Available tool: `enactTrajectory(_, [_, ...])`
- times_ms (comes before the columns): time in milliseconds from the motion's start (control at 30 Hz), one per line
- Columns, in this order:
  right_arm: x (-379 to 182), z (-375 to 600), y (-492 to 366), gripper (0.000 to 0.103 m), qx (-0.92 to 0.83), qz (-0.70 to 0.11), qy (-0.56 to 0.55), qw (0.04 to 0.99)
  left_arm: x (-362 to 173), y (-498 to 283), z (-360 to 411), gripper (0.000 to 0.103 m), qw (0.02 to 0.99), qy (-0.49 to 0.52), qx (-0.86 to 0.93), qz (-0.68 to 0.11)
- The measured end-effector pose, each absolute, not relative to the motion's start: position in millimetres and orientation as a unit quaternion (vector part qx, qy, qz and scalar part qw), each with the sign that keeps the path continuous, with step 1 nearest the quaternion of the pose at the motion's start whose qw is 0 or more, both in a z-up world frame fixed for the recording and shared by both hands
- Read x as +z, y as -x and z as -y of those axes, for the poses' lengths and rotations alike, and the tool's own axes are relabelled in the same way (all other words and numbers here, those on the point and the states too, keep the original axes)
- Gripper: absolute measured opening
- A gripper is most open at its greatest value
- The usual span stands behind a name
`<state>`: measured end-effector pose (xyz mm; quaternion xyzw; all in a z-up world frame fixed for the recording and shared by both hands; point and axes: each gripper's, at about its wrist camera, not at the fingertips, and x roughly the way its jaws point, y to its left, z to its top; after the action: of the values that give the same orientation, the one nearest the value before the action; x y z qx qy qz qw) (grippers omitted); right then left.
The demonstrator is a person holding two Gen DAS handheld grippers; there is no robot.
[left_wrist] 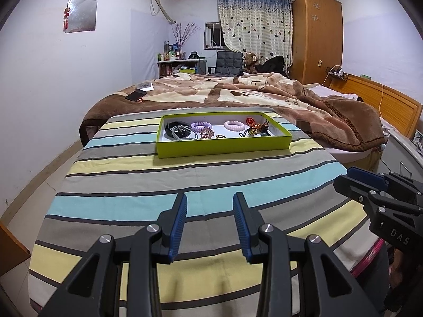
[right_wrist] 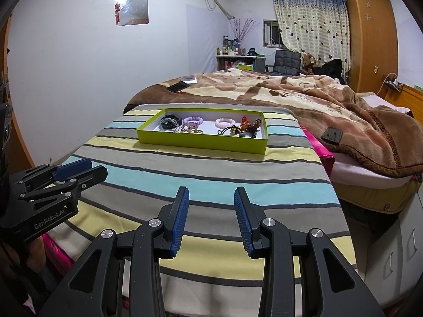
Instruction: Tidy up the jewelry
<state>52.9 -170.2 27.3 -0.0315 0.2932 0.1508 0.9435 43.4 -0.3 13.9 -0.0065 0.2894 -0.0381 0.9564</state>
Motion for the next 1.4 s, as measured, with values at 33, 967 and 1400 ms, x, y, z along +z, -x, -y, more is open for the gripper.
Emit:
enactTrajectory(33, [27.4, 170.7, -52.7, 0.037, 0.150, -0.293, 0.031, 0.944, 13.7, -43.2, 0.2, 0.038, 0.957, 0.006, -0.037, -0.289])
enactTrajectory(967, [27.5, 171.7, -53.4, 0.037, 0.150, -0.292, 0.030, 0.944, 13.1, -40.4, 1.1, 0.038, 0.960, 0.006, -0.034, -0.278])
enactTrajectory(1400, [26.6, 170.3, -55.2, 0.037, 0.152, -0.297, 0.028, 0.942, 11.6, -42.4, 0.5, 0.038, 0.960, 0.003, -0.035, -0.277])
